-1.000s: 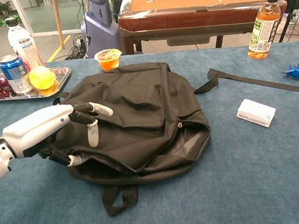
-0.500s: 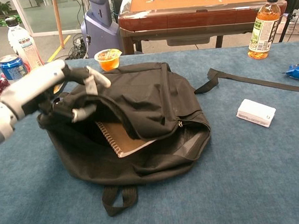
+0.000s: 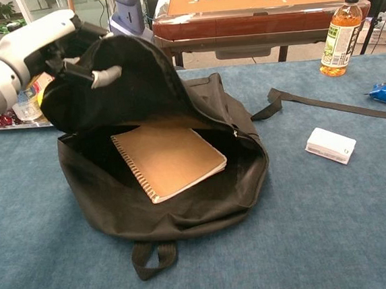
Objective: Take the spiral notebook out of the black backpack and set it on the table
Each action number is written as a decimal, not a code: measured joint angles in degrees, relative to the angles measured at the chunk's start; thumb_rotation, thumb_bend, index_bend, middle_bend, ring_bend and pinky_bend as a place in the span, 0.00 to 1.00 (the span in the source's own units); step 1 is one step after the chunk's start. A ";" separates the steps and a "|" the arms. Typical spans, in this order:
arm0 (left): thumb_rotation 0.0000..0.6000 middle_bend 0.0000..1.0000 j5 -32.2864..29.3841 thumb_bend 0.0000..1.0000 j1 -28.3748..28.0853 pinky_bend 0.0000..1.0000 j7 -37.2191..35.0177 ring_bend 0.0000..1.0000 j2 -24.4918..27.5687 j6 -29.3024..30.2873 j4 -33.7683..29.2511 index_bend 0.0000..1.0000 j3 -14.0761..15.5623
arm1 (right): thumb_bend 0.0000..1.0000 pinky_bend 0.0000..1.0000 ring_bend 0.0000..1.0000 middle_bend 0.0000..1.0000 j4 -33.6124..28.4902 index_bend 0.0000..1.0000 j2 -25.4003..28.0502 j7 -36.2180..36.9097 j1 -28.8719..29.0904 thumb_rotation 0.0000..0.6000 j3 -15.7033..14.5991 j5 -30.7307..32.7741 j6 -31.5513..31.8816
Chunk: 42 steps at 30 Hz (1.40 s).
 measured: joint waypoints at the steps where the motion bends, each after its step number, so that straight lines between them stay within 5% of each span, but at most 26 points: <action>1: 1.00 0.69 -0.66 0.49 -0.29 0.36 0.40 0.52 0.13 -0.15 -0.39 0.74 -0.32 | 0.49 0.56 0.39 0.49 -0.36 0.47 -0.36 -0.10 0.88 1.00 -0.04 -0.17 -1.32; 10: 1.00 0.72 -4.30 0.49 -2.20 0.36 3.58 0.54 0.54 0.03 -2.62 0.74 -1.74 | 0.49 0.56 0.39 0.48 -1.99 0.47 -7.32 -1.28 11.22 1.00 1.31 0.97 -15.58; 18: 1.00 0.72 -6.32 0.49 -2.82 0.36 4.24 0.53 0.47 0.46 -3.10 0.74 -1.57 | 0.40 0.53 0.33 0.43 1.78 0.47 -18.38 -5.03 19.14 1.00 4.99 8.82 -25.19; 27: 1.00 0.72 -7.15 0.49 -2.95 0.36 5.04 0.53 0.55 1.79 -3.49 0.74 -1.11 | 0.21 0.50 0.30 0.40 11.73 0.47 -29.25 -8.89 25.27 1.00 8.96 16.05 -28.51; 42: 1.00 0.72 -10.83 0.49 -3.01 0.36 6.15 0.53 0.45 3.12 -4.01 0.74 -1.79 | 0.11 0.48 0.28 0.38 26.10 0.44 -39.71 -13.00 31.82 1.00 11.27 19.45 -28.03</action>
